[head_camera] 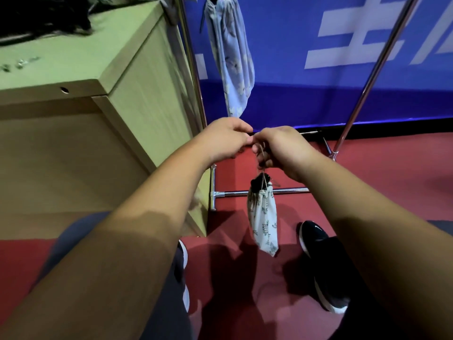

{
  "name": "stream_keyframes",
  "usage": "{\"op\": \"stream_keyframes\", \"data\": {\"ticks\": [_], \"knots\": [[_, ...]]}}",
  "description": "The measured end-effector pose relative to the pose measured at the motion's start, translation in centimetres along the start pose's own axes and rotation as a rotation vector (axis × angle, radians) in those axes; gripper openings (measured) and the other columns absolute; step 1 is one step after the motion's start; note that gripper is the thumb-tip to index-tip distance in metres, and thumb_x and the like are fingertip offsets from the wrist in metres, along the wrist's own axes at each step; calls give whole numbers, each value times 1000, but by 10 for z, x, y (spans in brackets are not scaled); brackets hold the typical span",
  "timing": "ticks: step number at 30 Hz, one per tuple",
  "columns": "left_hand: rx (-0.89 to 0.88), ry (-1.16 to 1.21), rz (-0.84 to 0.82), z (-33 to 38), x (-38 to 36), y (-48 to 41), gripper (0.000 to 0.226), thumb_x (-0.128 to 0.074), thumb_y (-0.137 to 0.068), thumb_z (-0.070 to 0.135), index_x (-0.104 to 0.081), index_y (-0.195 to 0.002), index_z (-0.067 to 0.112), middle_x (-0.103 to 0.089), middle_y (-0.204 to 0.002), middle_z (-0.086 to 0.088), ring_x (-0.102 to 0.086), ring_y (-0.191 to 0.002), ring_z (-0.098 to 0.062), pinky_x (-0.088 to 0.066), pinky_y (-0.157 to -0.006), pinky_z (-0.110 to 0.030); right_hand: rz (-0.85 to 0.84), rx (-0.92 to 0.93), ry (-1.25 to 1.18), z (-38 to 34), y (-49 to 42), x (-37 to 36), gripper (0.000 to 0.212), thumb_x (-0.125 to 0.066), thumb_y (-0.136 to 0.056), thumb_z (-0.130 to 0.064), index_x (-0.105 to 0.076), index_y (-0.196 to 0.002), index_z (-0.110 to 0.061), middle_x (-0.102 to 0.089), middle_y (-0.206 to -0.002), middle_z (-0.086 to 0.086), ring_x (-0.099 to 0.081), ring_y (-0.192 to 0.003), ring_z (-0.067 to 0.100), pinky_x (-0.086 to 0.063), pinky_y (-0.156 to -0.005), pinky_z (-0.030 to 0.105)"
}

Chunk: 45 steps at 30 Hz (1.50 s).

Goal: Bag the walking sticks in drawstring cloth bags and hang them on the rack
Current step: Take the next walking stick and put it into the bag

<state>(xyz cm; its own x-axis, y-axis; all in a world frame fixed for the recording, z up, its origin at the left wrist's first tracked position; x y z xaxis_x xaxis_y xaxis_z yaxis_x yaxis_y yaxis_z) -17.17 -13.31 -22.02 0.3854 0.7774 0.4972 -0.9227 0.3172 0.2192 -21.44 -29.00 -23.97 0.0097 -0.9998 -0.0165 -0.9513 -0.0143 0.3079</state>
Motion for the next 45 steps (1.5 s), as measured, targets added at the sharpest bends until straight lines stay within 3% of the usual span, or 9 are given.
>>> {"op": "stream_keyframes", "data": {"ticks": [3,7,14,19,22,32,39,42,45], "knots": [[-64,58,-123,-10,-8,6,55,-53,-93,-13,-56,-144,9,-70,-106,-1,-57,-91,-15,-42,-67,-20,-41,41,91,0,9,-1,27,-57,-92,-11,-75,-74,-16,-60,-68,4,-46,-53,18,-41,-52,30],[-140,89,-230,-16,-13,18,45,-60,-82,-22,-68,-115,8,-66,-101,-5,-58,-94,-11,-48,-79,-26,-68,126,169,-4,24,-2,20,-59,-88,-9,-76,-78,-8,-52,-62,6,-38,-47,17,-33,-49,27],[-164,63,-71,-5,-25,43,21,-62,-100,7,-76,-89,19,-70,-79,-5,-57,-66,-11,-41,-63,-24,114,287,452,-9,59,13,23,-60,-95,-18,-68,-74,-14,-61,-56,-10,-44,-48,1,-35,-51,20],[-199,12,-103,1,-45,66,18,-59,-95,18,-75,-101,24,-68,-73,-1,-59,-66,-14,-46,-64,-27,258,465,642,-2,84,17,12,-63,-93,-20,-68,-83,-15,-70,-72,0,-52,-59,5,-39,-56,24],[-171,-27,-21,4,-47,79,24,-55,-93,42,-70,-84,27,-63,-62,2,-59,-61,-19,-49,-66,-36,264,567,718,-4,100,18,7,-65,-93,-19,-66,-86,-16,-68,-77,-1,-57,-71,15,-37,-64,31],[-199,-91,245,58,-30,98,37,-64,-99,43,-60,-76,14,-66,-56,-4,-74,-56,-26,-66,-63,-46,327,550,907,-62,135,31,8,-62,-95,-23,-67,-92,-18,-66,-83,-1,-61,-83,24,-47,-70,36],[-262,-235,427,137,13,100,37,-65,-91,46,-65,-72,14,-62,-59,-4,-63,-65,-26,-53,-64,-38,394,528,959,-151,141,38,19,-61,-99,-32,-72,-96,-17,-72,-87,3,-65,-86,26,-53,-72,37],[-267,-61,408,169,36,96,34,-67,-94,36,-62,-69,13,-59,-61,-7,-61,-56,-21,-49,-52,-32,424,599,907,-190,142,39,15,-63,-102,-31,-68,-93,-21,-63,-78,-5,-61,-79,20,-41,-66,30],[-259,165,299,197,56,94,24,-68,-101,26,-62,-83,12,-70,-76,-9,-68,-52,-16,-54,-49,-26,410,624,788,-221,137,41,15,-70,-101,-30,-71,-92,-19,-65,-72,-4,-66,-57,14,-48,-54,25]]}}
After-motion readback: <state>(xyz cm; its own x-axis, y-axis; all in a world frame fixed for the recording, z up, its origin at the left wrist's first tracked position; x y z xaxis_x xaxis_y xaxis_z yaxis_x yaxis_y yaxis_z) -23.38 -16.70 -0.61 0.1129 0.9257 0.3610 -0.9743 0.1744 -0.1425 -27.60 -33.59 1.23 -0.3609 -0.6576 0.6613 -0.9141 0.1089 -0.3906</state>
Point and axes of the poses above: each hand's wrist, its own y-axis away from the middle knuckle, its own x-axis out of the back of the hand, z = x × y, the point moved 1 cm from there along -y, towards the middle knuckle
